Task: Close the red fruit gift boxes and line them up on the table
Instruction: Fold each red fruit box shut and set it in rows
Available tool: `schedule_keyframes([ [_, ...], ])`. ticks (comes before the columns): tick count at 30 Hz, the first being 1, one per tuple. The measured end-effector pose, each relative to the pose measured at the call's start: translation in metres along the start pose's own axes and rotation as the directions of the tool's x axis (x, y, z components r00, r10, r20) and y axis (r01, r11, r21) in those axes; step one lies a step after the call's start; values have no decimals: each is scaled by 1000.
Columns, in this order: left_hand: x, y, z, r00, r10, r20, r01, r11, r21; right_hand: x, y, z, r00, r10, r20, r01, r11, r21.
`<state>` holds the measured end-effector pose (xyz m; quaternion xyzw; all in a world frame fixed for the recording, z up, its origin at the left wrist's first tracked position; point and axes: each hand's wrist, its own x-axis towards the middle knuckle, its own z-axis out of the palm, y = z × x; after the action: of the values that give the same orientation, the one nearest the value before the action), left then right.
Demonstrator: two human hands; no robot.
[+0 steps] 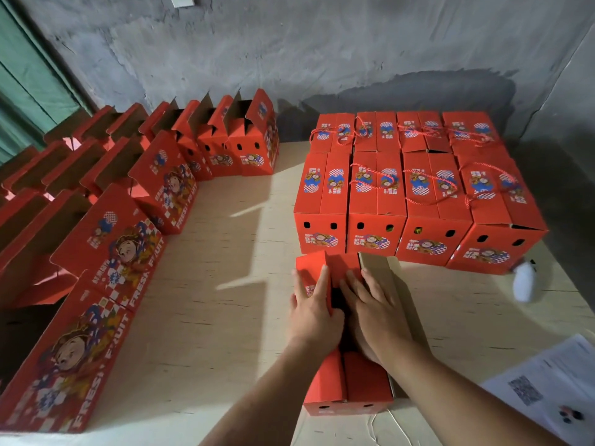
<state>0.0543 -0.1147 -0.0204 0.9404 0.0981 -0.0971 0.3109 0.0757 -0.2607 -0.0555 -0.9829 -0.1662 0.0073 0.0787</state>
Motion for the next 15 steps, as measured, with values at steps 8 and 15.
schedule_keyframes([
  [8, 25, 2, -13, 929, 366, 56, -334, 760, 557, 2, 2, 2, 999, -18, 38, 17, 1000, 25],
  [15, 37, -13, -8, 855, 507, 110, -480, 693, 538, -1, 2, 3, 997, -21, -75, 34, 982, 185],
])
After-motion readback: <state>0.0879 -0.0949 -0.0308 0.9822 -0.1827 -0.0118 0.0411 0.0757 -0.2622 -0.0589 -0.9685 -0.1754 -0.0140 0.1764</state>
